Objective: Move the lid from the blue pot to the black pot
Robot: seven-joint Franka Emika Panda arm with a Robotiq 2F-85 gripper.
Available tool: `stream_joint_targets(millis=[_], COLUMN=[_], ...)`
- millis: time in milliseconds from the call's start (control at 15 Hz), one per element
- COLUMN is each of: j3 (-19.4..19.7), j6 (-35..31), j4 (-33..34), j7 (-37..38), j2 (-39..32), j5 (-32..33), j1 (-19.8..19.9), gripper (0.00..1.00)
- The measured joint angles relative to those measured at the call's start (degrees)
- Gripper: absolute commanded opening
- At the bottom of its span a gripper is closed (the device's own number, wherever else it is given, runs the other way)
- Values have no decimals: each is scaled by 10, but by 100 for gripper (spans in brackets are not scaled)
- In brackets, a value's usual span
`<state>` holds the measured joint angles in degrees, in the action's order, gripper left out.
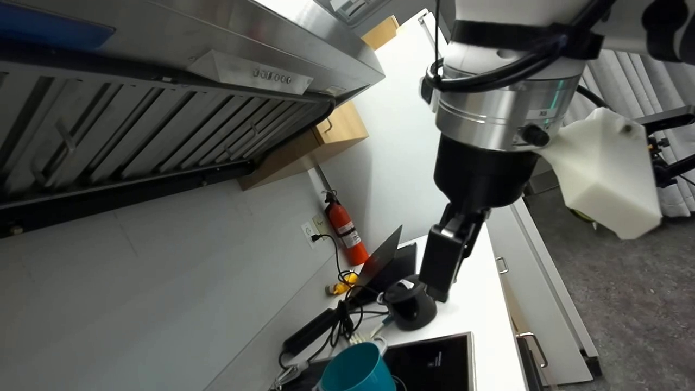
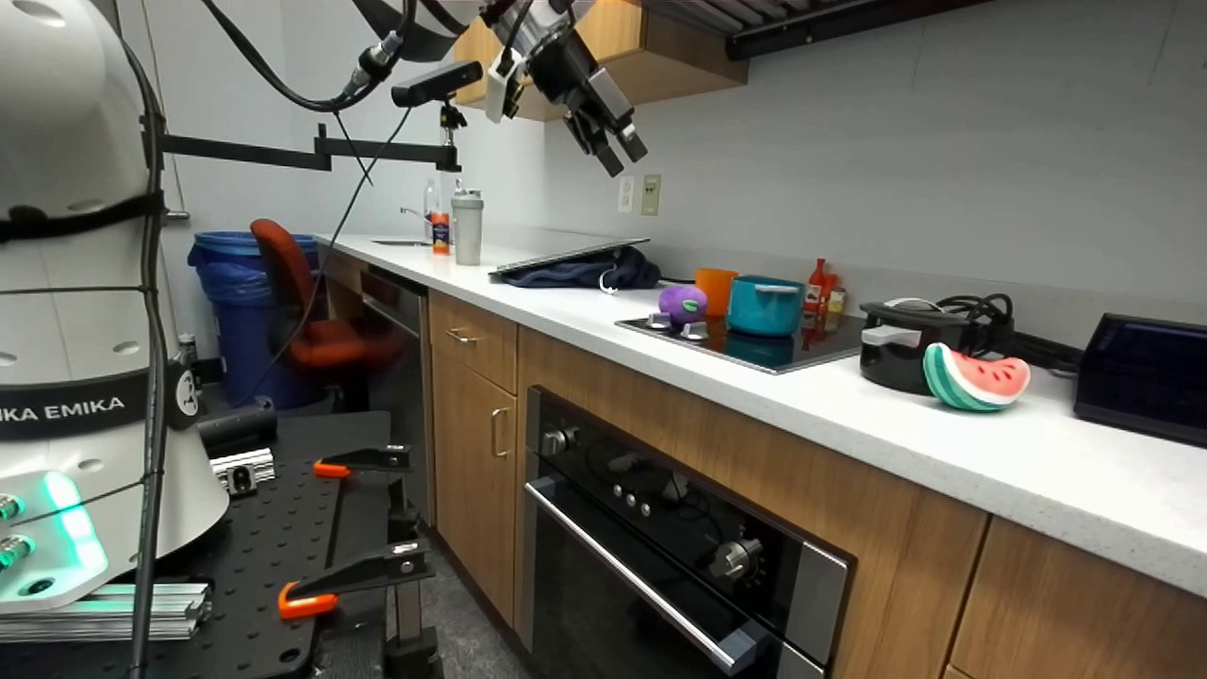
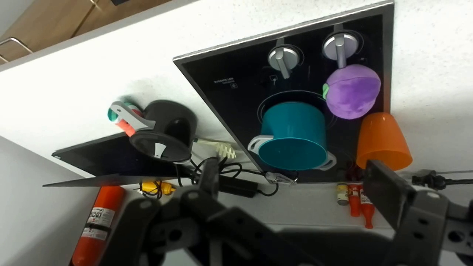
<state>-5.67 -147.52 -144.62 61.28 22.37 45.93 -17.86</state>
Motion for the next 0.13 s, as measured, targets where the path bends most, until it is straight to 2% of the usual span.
stream_joint_targets(millis=[133], j3=[0], j6=[0], j4=[0], j7=[0], j2=[0], j5=[0], j1=[0], gripper=[100])
